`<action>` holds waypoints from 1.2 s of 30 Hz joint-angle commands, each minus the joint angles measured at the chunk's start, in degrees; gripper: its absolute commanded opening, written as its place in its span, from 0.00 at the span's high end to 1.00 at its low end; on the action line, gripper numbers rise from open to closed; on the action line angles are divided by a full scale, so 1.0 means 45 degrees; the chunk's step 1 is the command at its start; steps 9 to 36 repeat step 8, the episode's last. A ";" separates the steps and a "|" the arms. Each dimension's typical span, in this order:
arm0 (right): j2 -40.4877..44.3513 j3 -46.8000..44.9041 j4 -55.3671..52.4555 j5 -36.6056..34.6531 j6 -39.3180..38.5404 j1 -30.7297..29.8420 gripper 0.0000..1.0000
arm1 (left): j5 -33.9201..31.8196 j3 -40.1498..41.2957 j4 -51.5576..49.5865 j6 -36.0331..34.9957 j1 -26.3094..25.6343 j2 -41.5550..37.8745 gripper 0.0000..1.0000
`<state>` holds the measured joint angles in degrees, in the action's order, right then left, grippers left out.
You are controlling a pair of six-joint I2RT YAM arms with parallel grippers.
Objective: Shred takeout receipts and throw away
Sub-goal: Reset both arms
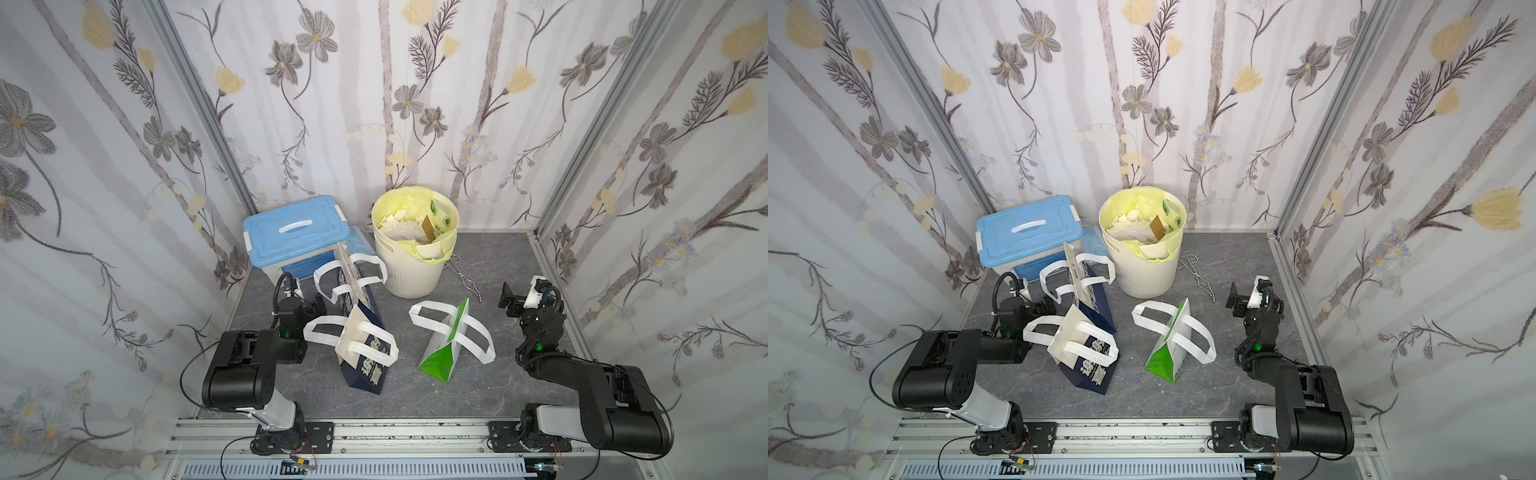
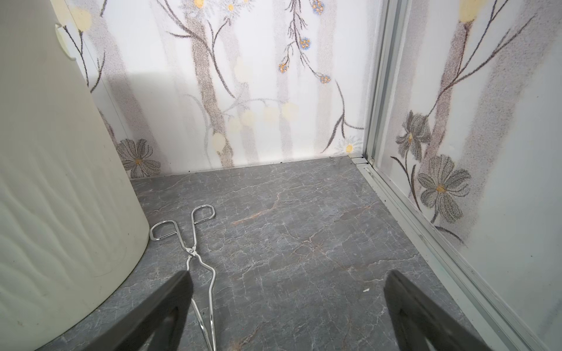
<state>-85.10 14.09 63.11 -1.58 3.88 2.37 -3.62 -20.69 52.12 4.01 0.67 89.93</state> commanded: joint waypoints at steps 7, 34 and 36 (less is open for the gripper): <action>0.0097 -0.0079 0.0761 0.0063 -0.0015 -0.0037 0.00 | -0.0306 -0.0079 0.0617 -0.0241 -0.0029 0.0034 0.00; 0.0065 -0.0095 0.0791 -0.0005 -0.0022 -0.0077 0.00 | -0.0301 -0.0077 0.0566 -0.0230 -0.0023 -0.0003 0.00; 0.0065 -0.0095 0.0791 -0.0005 -0.0022 -0.0077 0.00 | -0.0301 -0.0077 0.0566 -0.0230 -0.0023 -0.0003 0.00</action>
